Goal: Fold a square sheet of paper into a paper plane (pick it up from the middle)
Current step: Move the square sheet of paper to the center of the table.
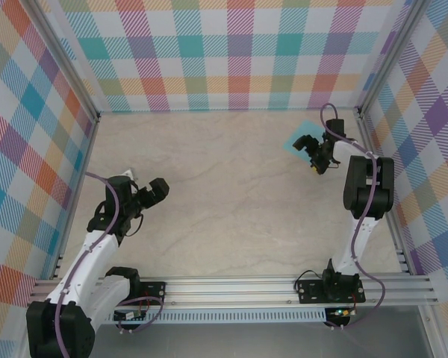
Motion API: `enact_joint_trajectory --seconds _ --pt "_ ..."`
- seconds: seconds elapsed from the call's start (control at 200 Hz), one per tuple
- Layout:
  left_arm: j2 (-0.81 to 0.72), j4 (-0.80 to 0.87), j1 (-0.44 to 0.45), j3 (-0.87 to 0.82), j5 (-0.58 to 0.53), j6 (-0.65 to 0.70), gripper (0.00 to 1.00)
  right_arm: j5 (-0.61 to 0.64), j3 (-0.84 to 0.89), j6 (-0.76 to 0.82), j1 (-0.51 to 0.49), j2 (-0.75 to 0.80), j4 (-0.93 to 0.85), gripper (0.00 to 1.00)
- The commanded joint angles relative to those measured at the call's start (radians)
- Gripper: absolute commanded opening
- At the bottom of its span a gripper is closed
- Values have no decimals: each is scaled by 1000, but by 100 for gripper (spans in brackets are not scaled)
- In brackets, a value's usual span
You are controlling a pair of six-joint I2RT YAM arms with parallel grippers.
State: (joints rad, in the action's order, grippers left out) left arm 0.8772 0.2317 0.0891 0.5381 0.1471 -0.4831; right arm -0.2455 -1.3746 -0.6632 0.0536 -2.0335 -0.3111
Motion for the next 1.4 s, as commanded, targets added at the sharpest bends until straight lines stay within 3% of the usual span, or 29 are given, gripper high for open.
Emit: enact_joint_trajectory --seconds 0.0,0.205,0.365,0.6,0.945,1.2,1.395 --pt "10 33 -12 26 37 -15 100 -30 50 -51 -35 9 -62 100" --pt "25 18 -6 17 78 -26 100 68 -63 25 -28 46 -149 100" --pt "48 9 1 22 109 -21 100 72 -203 50 11 -55 -225 100" --pt "62 23 12 35 124 -19 100 76 -258 21 26 -148 -257 100" --pt "45 88 19 53 124 -2 100 14 -15 -43 -15 -19 -154 99" --pt "78 84 26 49 141 -2 100 9 208 -144 -166 116 -42 98" --pt "120 75 40 63 177 4 100 36 218 -170 -293 195 -40 99"
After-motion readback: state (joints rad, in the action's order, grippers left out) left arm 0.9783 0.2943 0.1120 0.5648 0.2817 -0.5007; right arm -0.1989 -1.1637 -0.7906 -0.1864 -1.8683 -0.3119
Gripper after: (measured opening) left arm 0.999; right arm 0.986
